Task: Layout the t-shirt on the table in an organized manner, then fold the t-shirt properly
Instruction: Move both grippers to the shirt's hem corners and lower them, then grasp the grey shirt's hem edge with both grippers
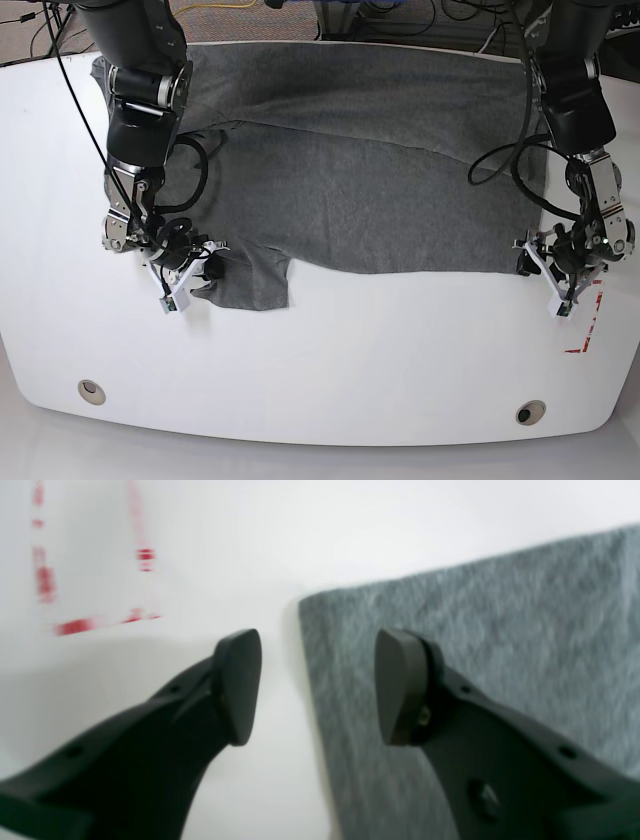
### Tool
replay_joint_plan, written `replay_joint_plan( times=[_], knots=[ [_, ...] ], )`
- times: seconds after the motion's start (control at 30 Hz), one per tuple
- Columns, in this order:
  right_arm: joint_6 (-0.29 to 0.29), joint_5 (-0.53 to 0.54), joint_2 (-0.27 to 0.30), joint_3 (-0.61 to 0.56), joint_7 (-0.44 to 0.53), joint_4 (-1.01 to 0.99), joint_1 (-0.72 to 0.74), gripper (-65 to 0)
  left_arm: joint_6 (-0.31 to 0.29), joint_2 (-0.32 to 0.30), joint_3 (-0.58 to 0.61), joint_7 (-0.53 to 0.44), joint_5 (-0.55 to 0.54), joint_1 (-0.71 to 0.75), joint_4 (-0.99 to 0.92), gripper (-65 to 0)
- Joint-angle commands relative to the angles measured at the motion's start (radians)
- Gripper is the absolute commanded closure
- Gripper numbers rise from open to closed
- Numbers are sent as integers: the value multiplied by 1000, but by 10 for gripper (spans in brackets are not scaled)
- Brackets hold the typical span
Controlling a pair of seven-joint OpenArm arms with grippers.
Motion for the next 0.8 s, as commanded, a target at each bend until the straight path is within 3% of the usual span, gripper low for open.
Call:
replay_joint_plan(
  times=[0.0, 0.17, 0.3, 0.47, 0.77],
  knots=[
    [5, -1, 22, -1, -2, 14, 26, -2, -1, -18, -3, -61, -10, -73, -90, -346],
    [5, -1, 28, -1, -4, 14, 28, 0, -1, -28, -3, -126, 14, -154, -281, -349],
    [5, -1, 28, -1, -4, 14, 29, 0, -1, -25, -1, -166, 53, -205, -403, -418],
    [5, -1, 30, -1, -4, 14, 28, 0, -1, -25, 0, -164, 83, -217, -442, -486],
    [5, -1, 30, -1, -5, 14, 23, 0, -9, -28, 0, -159, 89, -182, -446, -483]
  ],
)
